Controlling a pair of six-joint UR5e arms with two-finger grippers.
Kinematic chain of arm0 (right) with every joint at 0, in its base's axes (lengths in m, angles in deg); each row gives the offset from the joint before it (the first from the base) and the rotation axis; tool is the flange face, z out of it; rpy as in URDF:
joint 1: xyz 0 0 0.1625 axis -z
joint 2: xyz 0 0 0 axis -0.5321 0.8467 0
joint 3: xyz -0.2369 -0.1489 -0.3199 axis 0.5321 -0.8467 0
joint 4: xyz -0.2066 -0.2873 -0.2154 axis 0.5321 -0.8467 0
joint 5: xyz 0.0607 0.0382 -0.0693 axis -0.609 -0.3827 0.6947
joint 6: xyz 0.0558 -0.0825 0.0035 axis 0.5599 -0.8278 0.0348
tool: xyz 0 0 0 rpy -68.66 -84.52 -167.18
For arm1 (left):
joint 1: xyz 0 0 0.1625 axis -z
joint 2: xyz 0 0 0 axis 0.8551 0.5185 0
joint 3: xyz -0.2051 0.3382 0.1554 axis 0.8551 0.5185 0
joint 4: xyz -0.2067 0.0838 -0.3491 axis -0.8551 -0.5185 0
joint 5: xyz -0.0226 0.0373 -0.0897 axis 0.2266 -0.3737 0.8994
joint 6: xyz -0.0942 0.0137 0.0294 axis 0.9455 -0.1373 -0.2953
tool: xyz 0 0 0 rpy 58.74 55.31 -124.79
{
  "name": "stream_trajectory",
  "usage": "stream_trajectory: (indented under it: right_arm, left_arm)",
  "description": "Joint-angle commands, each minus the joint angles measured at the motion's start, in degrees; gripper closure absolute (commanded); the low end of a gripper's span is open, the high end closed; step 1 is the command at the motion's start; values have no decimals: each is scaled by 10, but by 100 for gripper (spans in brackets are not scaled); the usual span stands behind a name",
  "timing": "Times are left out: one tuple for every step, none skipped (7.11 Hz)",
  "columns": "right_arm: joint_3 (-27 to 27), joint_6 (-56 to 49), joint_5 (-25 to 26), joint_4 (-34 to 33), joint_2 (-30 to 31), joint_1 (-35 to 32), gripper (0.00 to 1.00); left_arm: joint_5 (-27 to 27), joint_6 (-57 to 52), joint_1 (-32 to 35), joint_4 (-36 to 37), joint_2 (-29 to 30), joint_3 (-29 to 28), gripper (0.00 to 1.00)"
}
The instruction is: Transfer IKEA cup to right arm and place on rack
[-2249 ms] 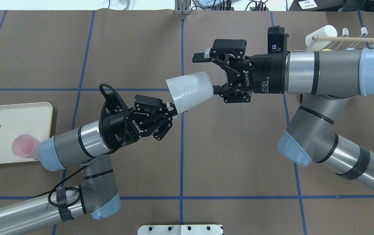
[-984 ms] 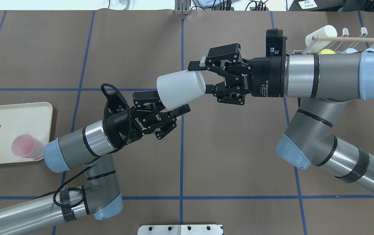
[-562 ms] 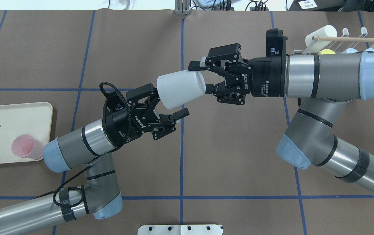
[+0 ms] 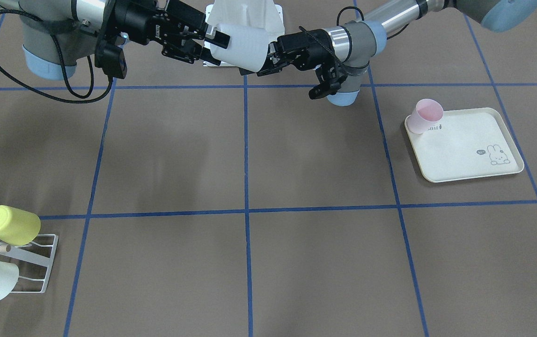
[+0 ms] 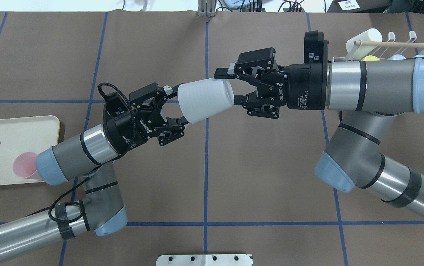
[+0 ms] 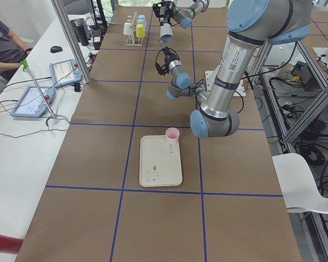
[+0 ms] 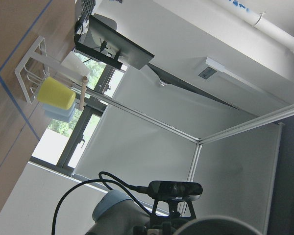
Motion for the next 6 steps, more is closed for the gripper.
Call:
stream_trajectory:
  right_arm:
    - [-4, -2, 0, -1, 3, -19, 73]
    - [-7, -7, 0, -1, 8, -31, 73]
    - [-24, -24, -6, -3, 14, -64, 74]
    - [-45, -82, -7, -7, 24, -86, 74]
    - [-70, -133, -13, -7, 41, -110, 74]
    - [-103, -182, -40, -9, 44, -152, 75]
  left_arm:
    - [5, 0, 29, -2, -49, 11, 16]
    - [22, 0, 45, -1, -61, 21, 16]
    - [55, -1, 82, 4, -69, 20, 16]
    - [104, -2, 150, 25, -87, 18, 15]
    - [222, -44, 220, 97, -87, 23, 15]
    - [310, -111, 277, 151, -105, 23, 15]
